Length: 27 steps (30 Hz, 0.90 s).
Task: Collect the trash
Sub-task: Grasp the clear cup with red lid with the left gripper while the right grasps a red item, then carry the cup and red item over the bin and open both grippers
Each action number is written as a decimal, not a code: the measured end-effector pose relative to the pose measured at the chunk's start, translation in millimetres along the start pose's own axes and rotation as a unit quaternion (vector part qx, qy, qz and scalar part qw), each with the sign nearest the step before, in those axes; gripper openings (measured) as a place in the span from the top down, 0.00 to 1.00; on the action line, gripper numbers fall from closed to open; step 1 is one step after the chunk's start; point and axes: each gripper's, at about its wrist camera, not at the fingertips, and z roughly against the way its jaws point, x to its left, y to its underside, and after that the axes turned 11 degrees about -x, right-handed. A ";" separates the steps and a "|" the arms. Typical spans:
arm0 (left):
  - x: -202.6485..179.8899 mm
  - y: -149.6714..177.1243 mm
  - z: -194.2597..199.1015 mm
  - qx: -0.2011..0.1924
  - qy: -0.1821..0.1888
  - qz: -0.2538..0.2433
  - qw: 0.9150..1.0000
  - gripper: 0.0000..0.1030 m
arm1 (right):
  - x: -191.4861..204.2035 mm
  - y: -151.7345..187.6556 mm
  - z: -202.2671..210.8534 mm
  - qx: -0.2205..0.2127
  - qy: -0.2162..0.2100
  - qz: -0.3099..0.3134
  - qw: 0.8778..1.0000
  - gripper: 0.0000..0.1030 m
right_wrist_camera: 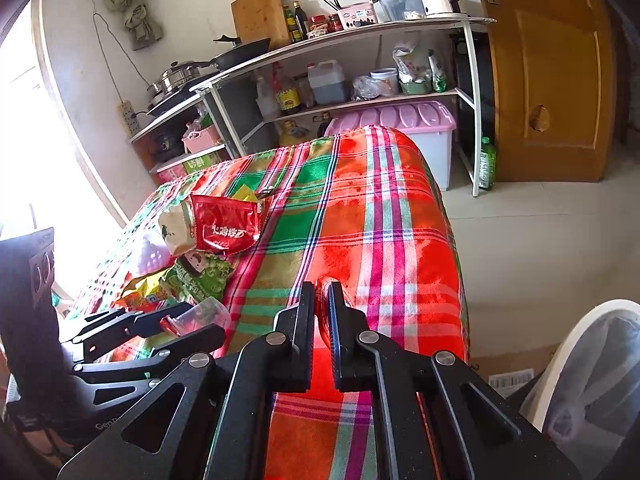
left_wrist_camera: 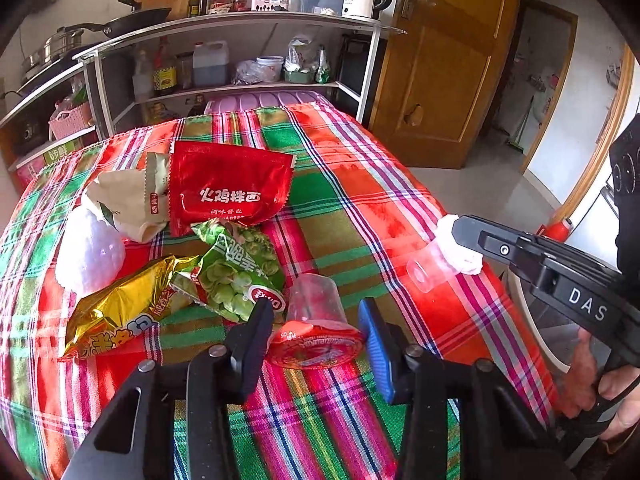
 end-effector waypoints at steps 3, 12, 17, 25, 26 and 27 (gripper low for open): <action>2.0 -0.2 6.8 -0.005 0.005 0.008 1.000 0.57 | 0.7 0.9 3.8 -0.002 -0.001 0.000 1.000 0.94; -15.4 -9.8 34.9 -0.035 0.029 0.000 0.999 0.57 | -5.5 1.6 27.7 -0.021 0.002 -0.013 1.000 0.94; -36.9 -20.9 39.6 -0.043 0.054 -0.010 0.998 0.57 | -21.0 -0.5 54.2 -0.041 0.019 -0.024 0.999 0.94; -100.6 -33.5 21.7 -0.036 0.141 -0.030 0.989 0.56 | -72.8 0.7 111.5 -0.070 0.085 -0.048 0.993 0.94; -110.4 -33.5 19.0 -0.034 0.146 -0.037 0.988 0.56 | -81.5 2.0 119.2 -0.072 0.097 -0.049 0.991 0.94; -122.1 -33.3 16.1 -0.035 0.154 -0.045 0.986 0.56 | -90.6 3.7 127.2 -0.074 0.112 -0.051 0.990 0.94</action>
